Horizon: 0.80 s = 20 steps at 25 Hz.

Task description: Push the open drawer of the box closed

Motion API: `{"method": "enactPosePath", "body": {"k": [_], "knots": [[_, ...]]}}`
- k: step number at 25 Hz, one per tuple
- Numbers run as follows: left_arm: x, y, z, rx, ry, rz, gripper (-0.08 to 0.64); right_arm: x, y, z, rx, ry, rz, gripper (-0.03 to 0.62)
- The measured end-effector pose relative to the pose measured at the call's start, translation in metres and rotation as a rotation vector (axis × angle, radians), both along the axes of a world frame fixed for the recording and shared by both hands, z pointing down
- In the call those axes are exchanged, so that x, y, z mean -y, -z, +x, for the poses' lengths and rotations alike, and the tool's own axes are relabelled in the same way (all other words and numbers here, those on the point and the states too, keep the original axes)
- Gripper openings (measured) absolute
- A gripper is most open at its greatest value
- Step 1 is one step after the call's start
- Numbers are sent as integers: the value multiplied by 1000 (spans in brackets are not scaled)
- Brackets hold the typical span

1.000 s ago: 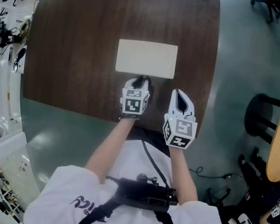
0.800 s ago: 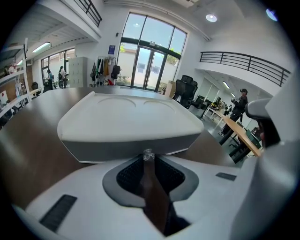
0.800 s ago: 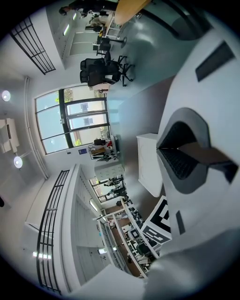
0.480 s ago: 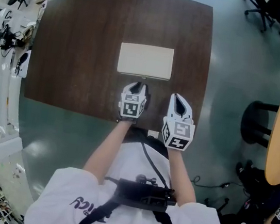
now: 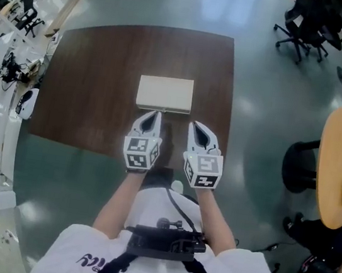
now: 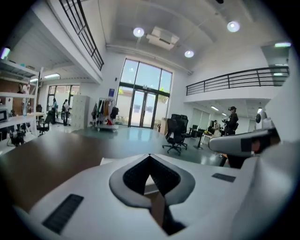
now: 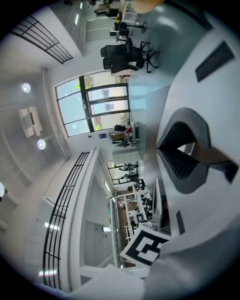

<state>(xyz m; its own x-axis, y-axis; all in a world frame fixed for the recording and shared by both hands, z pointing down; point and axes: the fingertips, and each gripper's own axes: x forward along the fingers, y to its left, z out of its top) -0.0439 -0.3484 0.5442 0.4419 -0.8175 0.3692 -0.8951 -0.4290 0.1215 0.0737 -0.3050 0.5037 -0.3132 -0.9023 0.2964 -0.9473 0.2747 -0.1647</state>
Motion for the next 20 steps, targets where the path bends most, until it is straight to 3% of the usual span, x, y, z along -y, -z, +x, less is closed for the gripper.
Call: {"method": "enactPosePath", "body": {"k": [3, 6, 9, 20], "knots": [[-10, 63, 13, 5, -27, 149, 9, -6, 42, -5, -8, 14, 106, 5], [-29, 103, 32, -32, -60, 230, 9, -19, 71, 0, 12, 26, 177, 5], [-48, 119, 51, -60, -81, 269, 9, -37, 79, 15, 6, 14, 204, 5], [-95, 132, 48, -38, -101, 322, 9, -72, 87, 6, 6, -5, 258, 5]]}}
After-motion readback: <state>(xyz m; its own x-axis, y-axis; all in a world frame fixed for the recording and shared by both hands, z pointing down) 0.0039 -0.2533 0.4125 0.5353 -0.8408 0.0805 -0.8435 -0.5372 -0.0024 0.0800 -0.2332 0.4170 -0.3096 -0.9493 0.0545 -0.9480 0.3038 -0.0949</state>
